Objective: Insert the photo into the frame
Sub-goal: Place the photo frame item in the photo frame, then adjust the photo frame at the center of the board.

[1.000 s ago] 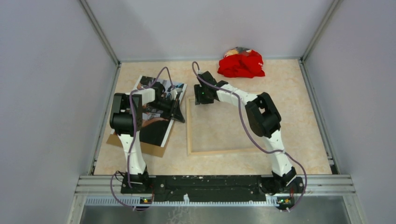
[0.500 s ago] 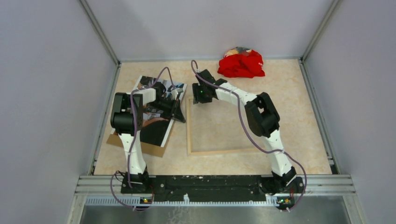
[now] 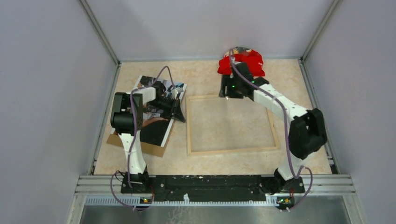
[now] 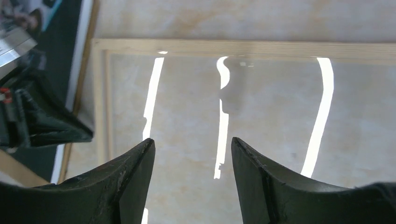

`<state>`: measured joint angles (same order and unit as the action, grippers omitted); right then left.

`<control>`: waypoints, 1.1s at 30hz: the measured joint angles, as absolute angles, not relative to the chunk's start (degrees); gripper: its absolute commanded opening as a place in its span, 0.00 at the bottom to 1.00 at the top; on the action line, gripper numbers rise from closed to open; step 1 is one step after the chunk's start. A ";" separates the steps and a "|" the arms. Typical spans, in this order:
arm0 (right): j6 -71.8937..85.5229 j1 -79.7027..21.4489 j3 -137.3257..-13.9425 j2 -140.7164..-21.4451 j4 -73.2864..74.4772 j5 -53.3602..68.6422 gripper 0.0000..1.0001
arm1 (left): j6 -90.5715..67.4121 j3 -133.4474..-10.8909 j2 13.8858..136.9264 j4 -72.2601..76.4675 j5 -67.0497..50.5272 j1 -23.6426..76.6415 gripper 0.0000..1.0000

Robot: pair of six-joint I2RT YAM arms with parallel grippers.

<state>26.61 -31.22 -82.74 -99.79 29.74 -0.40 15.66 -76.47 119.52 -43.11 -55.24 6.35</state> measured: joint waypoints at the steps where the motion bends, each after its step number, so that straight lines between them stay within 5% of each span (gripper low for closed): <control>1: 26.33 -29.21 -80.73 -97.73 29.36 -0.71 0.63 | 15.94 -76.64 119.50 -43.44 -55.27 6.35 0.16; 7: 15.75 -20.56 -79.44 -97.43 29.47 -2.79 0.61 | 18.61 -76.75 117.82 -46.09 -54.87 6.35 0.21; 18: -18.02 -26.24 -106.67 -123.68 35.35 10.39 0.59 | 28.49 -76.60 106.94 -55.42 -51.62 6.31 0.30; 33: -28.75 -28.49 -113.65 -131.28 41.34 17.17 0.58 | 31.68 -76.84 104.92 -62.00 -48.16 4.32 0.30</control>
